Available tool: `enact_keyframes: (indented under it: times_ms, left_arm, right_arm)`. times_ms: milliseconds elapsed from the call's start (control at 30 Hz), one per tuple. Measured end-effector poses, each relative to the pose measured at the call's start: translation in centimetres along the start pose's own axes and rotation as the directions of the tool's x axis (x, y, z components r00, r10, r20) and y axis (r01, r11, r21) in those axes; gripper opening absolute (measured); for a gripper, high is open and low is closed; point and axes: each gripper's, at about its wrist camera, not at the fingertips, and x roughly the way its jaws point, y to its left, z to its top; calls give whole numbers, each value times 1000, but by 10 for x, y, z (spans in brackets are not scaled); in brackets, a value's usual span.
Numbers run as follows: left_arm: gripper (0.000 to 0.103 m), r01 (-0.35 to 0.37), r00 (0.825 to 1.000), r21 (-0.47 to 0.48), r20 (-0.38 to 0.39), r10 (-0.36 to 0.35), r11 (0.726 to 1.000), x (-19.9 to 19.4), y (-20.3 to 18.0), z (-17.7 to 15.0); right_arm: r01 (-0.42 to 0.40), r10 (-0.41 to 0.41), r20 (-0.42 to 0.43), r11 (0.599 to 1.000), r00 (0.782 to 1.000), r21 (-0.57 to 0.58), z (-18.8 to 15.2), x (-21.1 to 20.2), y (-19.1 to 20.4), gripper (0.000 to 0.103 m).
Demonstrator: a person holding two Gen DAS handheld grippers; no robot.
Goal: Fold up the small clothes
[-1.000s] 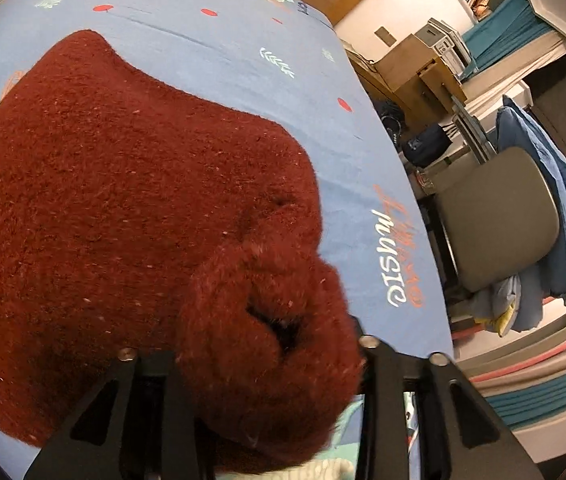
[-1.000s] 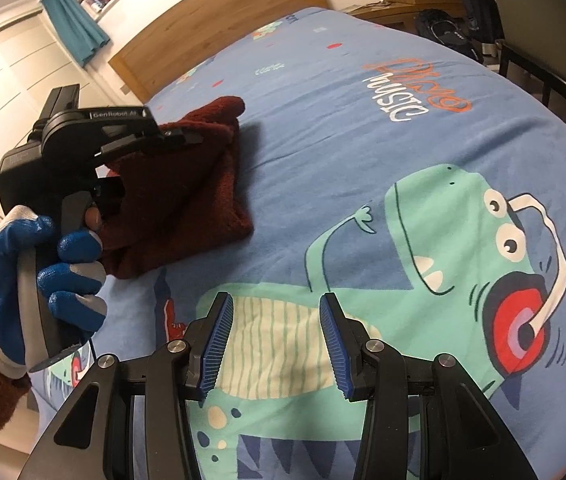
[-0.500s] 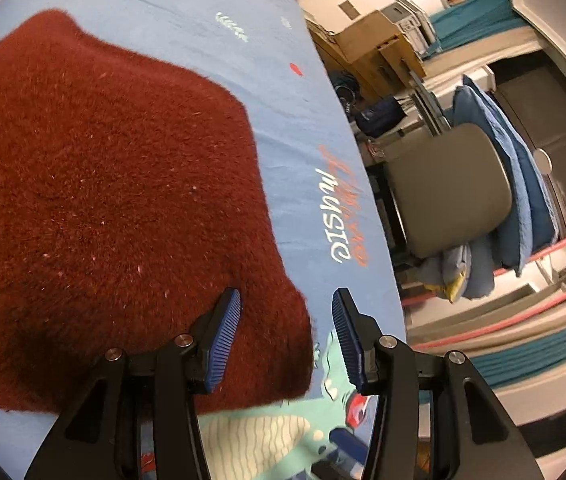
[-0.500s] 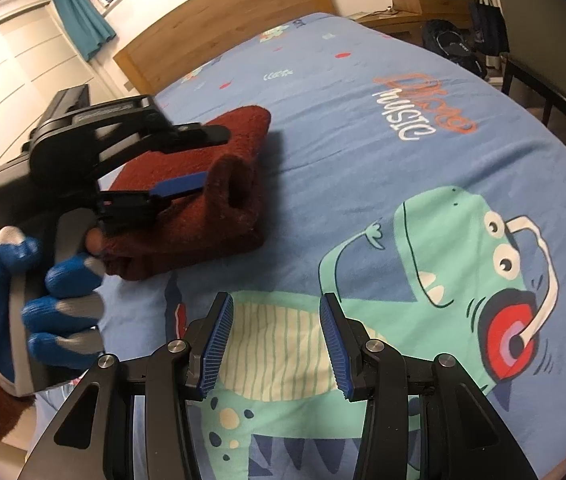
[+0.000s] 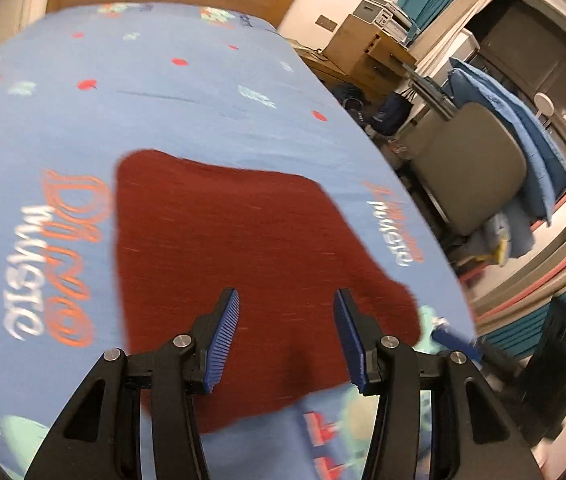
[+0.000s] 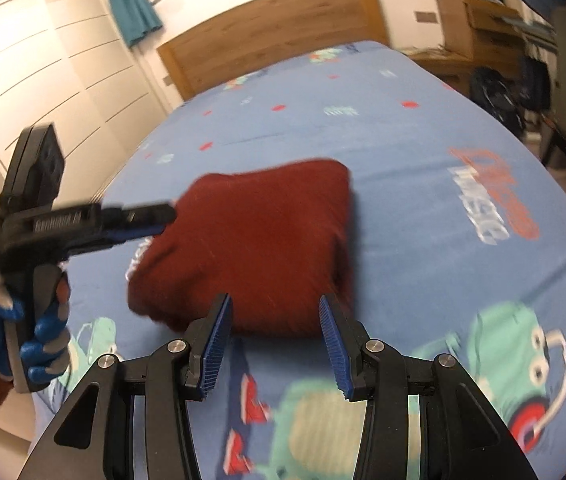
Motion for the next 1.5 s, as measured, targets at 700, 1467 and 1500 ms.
enact_keyframes:
  times_ms: [700,1467,1500]
  left_arm:
    - [49,-73,995,143,-55,82,987,32,-12,-66]
    - [55,-219,975,183,83,207,958,59,-3,-97]
    - [55,-217,975,182,84,205,959,59,-2,-97]
  right_arm:
    - [6,-3,-86,999,996,35,1,68,-20,47]
    - [54,-60,-130,997,990,-50,-14,89,-23,48]
    - [54,-60,-131,997,990,-48,-14,90,-22,48]
